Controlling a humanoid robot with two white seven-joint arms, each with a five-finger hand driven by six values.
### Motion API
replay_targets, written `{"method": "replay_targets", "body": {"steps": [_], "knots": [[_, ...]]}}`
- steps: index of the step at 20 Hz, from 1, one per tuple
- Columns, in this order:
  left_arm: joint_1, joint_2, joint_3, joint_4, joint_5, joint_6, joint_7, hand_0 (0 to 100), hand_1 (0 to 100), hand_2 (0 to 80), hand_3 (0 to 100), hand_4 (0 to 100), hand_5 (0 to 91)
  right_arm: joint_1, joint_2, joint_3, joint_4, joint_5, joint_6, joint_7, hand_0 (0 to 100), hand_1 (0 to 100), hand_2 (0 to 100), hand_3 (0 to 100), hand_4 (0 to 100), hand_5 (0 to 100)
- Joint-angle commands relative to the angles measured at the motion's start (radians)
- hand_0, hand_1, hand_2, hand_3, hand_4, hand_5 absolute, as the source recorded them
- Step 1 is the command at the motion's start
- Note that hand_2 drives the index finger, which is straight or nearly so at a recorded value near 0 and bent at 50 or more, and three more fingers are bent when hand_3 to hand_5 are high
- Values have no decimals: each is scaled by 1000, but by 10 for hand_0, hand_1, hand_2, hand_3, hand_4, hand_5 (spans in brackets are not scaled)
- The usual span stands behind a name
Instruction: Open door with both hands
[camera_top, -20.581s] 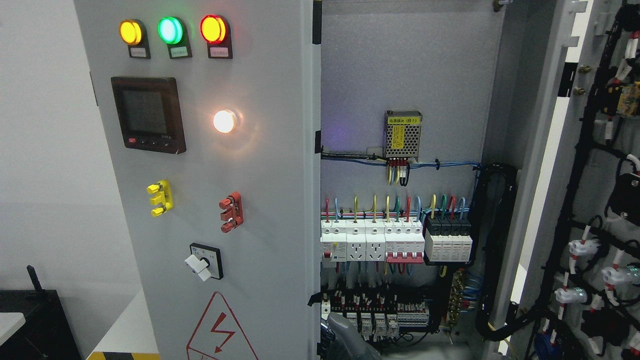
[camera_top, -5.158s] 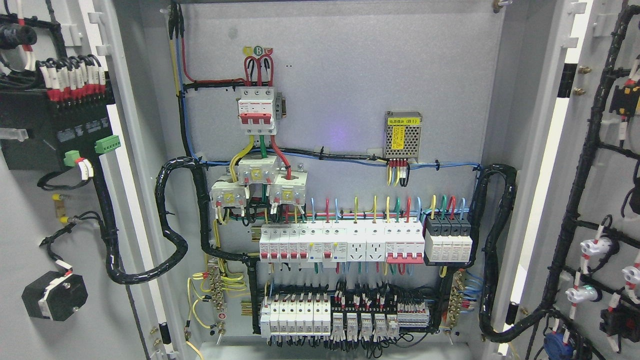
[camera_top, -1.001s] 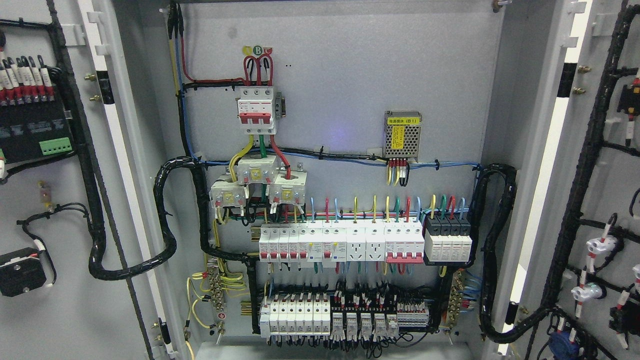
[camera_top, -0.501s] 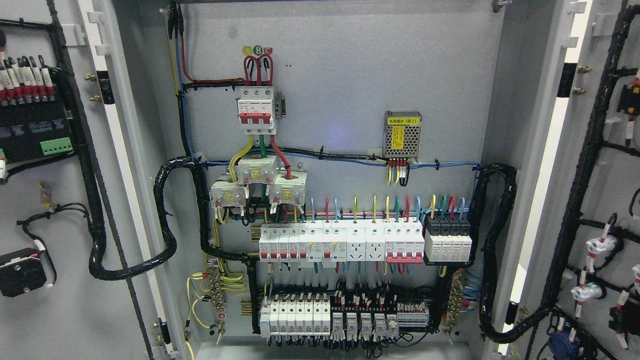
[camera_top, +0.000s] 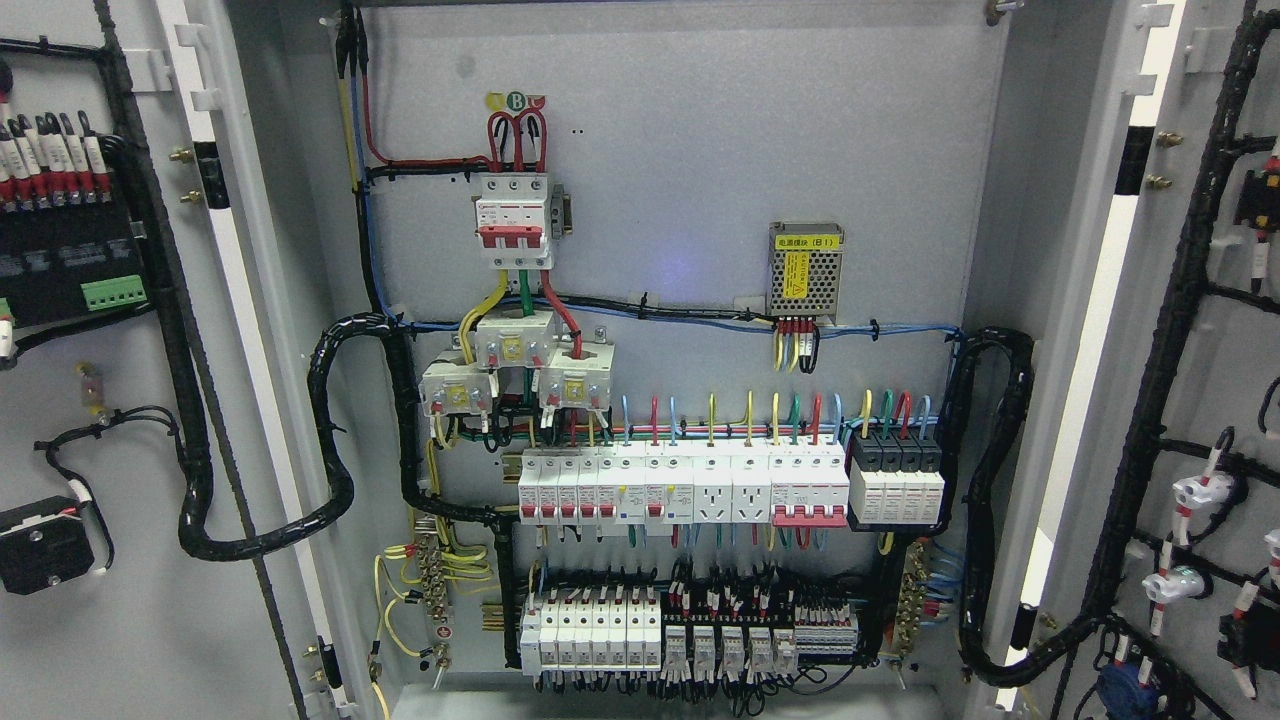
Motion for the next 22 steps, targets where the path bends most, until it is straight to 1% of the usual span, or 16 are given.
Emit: {"method": "replay_targets", "body": {"steps": [1, 3, 4, 6, 8, 13, 15, 17, 19, 22], "knots": [[90, -155, -126, -93, -157, -424, 0, 0, 0, 0, 0, 27, 0, 27, 73, 217, 112, 122, 0, -7, 226, 0, 0, 0, 0, 0], [118, -182, -140, -92, -194, -395, 1, 0, 0, 0, 0, 27, 0, 53, 78, 257, 149, 143, 0, -8, 226, 0, 0, 0, 0, 0], [124, -182, -152, -90, -207, -370, 1, 0, 0, 0, 0, 27, 0, 67, 81, 275, 164, 144, 0, -10, 226, 0, 0, 0, 0, 0], [129, -181, -171, -78, -214, -330, 9, 0, 0, 0, 0, 27, 0, 99, 84, 293, 202, 144, 0, -11, 226, 0, 0, 0, 0, 0], [147, -170, -175, -46, -214, -298, 14, 0, 0, 0, 0, 27, 0, 130, 107, 298, 242, 144, 0, -13, 226, 0, 0, 0, 0, 0], [198, -143, -192, 38, -211, -237, 14, 0, 0, 0, 0, 27, 0, 191, 137, 318, 345, 144, -2, -13, 226, 0, 0, 0, 0, 0], [222, -130, -197, 68, -209, -200, 14, 0, 0, 0, 0, 27, 0, 206, 153, 320, 385, 144, -17, -11, 226, 0, 0, 0, 0, 0], [248, -120, -197, 80, -206, -142, 15, 0, 0, 0, 0, 27, 0, 210, 162, 318, 414, 144, -31, -11, 226, 0, 0, 0, 0, 0], [279, -107, -197, 80, -203, -68, 30, 0, 0, 0, 0, 27, 0, 213, 167, 318, 454, 144, -31, -13, 226, 0, 0, 0, 0, 0], [319, -94, -200, 98, -203, 39, 41, 0, 0, 0, 0, 27, 0, 228, 190, 321, 537, 144, -31, -13, 226, 0, 0, 0, 0, 0]]}}
